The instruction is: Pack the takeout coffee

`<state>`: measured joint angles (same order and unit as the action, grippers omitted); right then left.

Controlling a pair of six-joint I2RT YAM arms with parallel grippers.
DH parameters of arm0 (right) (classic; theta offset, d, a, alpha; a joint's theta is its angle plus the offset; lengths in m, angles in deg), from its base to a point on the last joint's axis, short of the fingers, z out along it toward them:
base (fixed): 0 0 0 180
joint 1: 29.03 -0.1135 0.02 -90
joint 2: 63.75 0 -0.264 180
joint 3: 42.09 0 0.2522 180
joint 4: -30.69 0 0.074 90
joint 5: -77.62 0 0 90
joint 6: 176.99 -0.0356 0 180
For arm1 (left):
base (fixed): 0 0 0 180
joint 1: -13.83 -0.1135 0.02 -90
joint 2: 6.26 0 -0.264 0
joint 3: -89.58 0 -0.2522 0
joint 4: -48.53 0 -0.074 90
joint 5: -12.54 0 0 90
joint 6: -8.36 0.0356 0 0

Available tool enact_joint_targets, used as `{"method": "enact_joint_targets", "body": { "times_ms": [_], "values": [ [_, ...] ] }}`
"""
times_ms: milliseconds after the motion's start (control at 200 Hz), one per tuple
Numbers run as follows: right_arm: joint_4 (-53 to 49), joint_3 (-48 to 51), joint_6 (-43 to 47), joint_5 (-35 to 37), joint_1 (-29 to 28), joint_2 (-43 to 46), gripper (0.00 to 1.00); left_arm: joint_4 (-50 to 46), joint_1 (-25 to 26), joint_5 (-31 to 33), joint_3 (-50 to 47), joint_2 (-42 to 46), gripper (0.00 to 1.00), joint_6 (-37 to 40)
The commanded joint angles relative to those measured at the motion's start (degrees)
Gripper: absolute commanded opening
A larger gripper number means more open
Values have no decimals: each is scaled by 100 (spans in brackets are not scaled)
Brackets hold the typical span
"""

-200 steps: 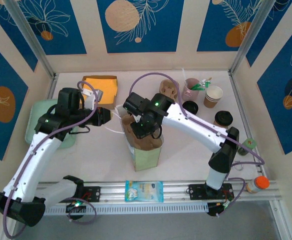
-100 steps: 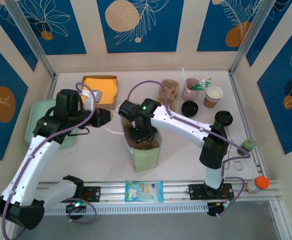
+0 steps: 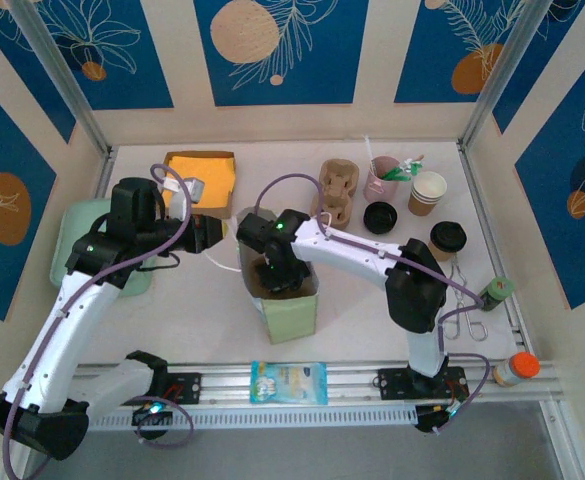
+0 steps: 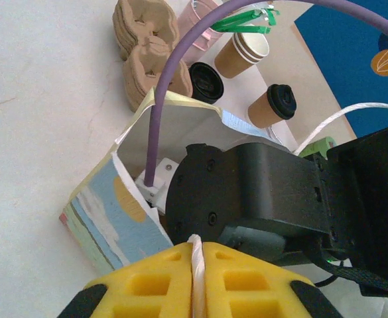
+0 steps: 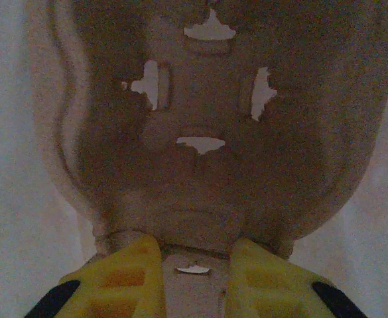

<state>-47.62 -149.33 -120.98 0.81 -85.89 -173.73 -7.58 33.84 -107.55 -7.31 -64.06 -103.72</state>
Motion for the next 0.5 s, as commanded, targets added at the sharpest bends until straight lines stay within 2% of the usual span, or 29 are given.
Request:
{"method": "enact_joint_targets", "body": {
  "times_ms": [0,495],
  "values": [
    [88,214,-206,-198,10,-139,21,145,80,-187,-35,128,12,-59],
    [617,815,-520,-378,27,-406,22,148,81,-198,-35,249,11,-76]
  ]
}}
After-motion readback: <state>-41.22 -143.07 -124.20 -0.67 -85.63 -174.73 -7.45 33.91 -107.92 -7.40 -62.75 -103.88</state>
